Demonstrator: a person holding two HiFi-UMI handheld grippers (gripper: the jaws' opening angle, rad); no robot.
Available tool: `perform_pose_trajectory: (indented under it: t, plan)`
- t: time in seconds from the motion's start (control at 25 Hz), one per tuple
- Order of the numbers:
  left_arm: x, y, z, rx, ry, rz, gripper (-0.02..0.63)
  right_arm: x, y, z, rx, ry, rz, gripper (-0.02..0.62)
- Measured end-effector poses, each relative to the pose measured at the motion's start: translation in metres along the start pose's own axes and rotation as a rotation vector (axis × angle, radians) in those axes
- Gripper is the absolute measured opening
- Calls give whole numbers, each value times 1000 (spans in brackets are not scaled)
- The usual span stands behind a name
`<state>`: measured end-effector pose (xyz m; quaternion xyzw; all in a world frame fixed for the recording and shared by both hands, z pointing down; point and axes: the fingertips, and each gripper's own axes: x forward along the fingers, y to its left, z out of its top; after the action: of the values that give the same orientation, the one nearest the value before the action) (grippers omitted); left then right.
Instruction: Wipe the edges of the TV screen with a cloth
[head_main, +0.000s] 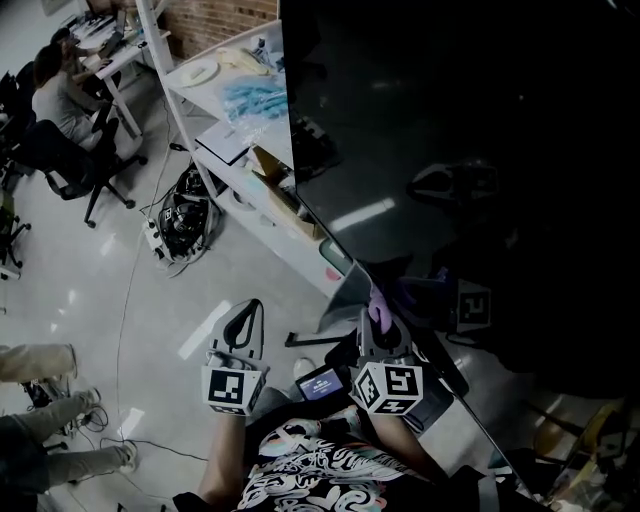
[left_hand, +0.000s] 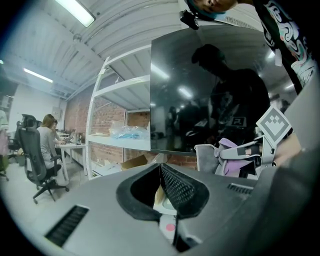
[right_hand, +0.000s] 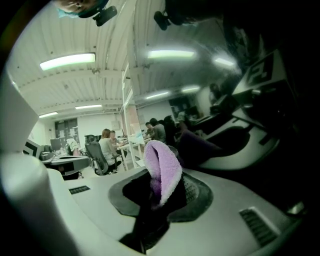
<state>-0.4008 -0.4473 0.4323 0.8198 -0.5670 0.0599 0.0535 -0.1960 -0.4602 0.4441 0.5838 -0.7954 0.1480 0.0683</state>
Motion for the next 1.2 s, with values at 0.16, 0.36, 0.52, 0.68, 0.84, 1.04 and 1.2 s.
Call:
perform_pose_trajectory:
  t: [0.16, 0.36, 0.52, 0.68, 0.84, 1.04, 1.2]
  plan:
    - [2, 1, -3, 45, 30, -2, 17, 5, 3, 1, 0, 1, 9, 109]
    - [16, 13, -5, 57, 29, -20, 17, 21, 8, -2, 3, 10, 3, 109]
    - [49, 41, -13, 49, 30, -51, 18, 59, 10, -6, 8, 22, -21, 109]
    - [51, 55, -3, 35, -1, -80, 18, 60, 18, -1, -2, 15, -56, 109]
    - [43, 65, 3, 50, 14, -113, 18, 60, 28, 5, -13, 7, -79, 109]
    - [49, 93, 7, 43, 12, -122, 18, 80, 40, 11, -19, 6, -106, 109]
    - [56, 116, 9, 39, 10, -110, 18, 99, 48, 15, -17, 5, -107, 109]
